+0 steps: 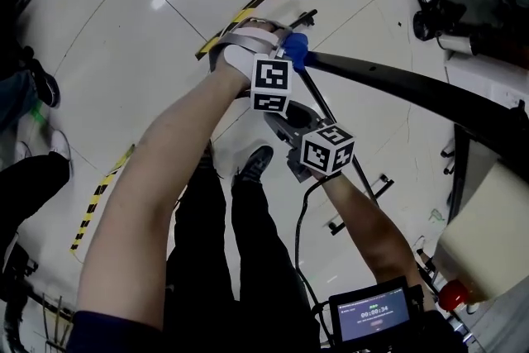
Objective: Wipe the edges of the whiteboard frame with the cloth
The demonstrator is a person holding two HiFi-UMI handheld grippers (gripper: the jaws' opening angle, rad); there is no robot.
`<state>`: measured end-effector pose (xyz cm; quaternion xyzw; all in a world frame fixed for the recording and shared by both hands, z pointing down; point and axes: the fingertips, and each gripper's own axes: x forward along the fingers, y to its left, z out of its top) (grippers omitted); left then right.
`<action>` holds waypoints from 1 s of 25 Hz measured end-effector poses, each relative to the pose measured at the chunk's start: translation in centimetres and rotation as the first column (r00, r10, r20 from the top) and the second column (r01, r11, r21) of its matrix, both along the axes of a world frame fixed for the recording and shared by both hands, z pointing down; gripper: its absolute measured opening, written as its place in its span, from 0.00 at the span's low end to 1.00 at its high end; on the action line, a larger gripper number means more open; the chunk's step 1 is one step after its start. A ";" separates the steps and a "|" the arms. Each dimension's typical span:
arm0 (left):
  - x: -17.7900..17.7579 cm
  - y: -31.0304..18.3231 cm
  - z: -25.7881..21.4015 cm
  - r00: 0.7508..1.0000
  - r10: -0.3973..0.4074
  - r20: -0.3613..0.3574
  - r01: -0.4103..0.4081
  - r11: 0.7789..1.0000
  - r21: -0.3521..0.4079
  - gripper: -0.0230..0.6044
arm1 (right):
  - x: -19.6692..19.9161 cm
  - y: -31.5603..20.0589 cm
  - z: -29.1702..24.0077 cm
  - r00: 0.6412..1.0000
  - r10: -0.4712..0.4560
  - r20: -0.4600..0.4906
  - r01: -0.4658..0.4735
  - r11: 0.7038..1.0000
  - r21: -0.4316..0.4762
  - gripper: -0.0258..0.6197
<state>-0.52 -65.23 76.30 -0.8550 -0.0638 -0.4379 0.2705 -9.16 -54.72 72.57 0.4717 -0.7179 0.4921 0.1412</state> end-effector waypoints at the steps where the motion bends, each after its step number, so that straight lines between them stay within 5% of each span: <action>1: 0.2 0.0 -0.6 1.000 0.004 -0.010 -0.004 1.000 0.003 0.36 | -0.1 -0.2 -0.1 1.000 0.007 0.003 -0.007 1.000 0.000 0.32; 25: 1.1 -0.6 -14.0 0.993 0.077 -0.089 -0.067 0.992 0.106 0.36 | -5.3 -0.5 -6.1 0.980 -0.152 -0.130 0.159 0.986 0.051 0.29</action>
